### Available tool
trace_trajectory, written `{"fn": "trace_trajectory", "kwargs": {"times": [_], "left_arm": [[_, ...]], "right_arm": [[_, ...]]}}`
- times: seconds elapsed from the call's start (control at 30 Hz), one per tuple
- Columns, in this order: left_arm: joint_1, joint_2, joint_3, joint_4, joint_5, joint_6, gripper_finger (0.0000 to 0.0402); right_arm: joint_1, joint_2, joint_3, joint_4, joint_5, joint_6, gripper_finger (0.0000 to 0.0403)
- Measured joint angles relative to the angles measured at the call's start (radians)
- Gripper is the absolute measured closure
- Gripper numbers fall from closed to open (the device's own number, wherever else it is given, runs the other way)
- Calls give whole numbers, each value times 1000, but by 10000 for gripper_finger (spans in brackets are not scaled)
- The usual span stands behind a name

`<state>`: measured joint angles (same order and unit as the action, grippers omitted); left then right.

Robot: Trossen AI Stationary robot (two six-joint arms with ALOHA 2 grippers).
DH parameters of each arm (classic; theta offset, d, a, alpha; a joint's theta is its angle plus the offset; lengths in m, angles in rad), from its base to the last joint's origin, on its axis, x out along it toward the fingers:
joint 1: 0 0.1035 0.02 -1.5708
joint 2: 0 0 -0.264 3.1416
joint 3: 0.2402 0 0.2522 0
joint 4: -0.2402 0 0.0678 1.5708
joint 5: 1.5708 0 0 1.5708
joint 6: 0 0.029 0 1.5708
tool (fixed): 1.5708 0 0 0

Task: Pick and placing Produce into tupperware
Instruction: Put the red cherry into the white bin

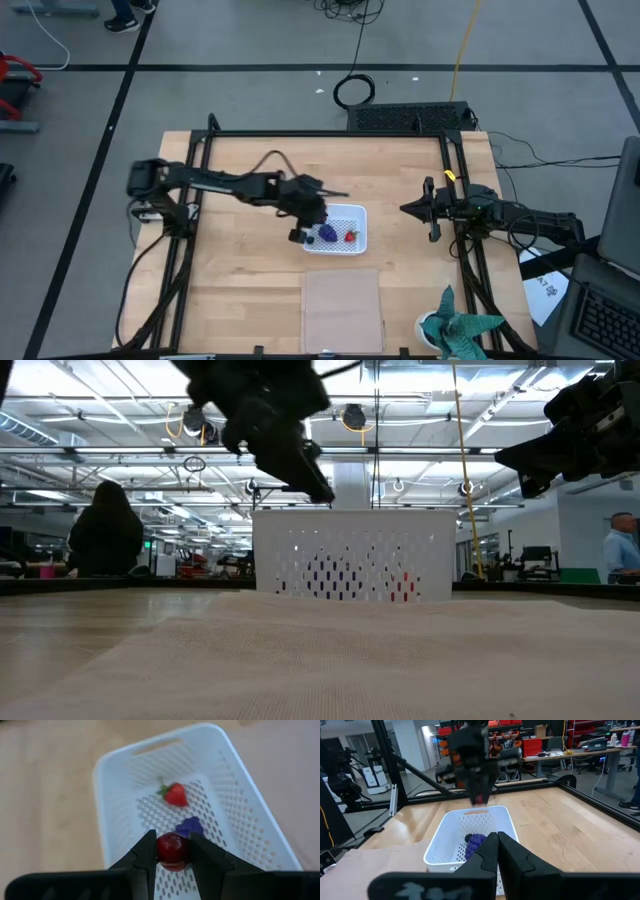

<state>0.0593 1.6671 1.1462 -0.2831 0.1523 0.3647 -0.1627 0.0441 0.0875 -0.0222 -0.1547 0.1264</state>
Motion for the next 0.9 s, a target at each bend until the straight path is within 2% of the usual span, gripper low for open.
{"fn": "trace_trajectory", "kwargs": {"times": [0.27, 0.4, 0.6, 0.9], "left_arm": [[-23, 252, 300, -190, 3, 63, 309], [-29, 332, 397, -248, 5, 78, 309], [-24, 398, 419, -243, 10, 79, 309], [-22, 408, 419, -211, 12, -16, 309]], "right_arm": [[0, 0, 0, -1, 0, 0, 403], [0, 0, 0, -3, 0, 0, 403], [0, 0, 0, -4, 0, 0, 403], [0, 0, 0, -3, 0, 0, 403]]}}
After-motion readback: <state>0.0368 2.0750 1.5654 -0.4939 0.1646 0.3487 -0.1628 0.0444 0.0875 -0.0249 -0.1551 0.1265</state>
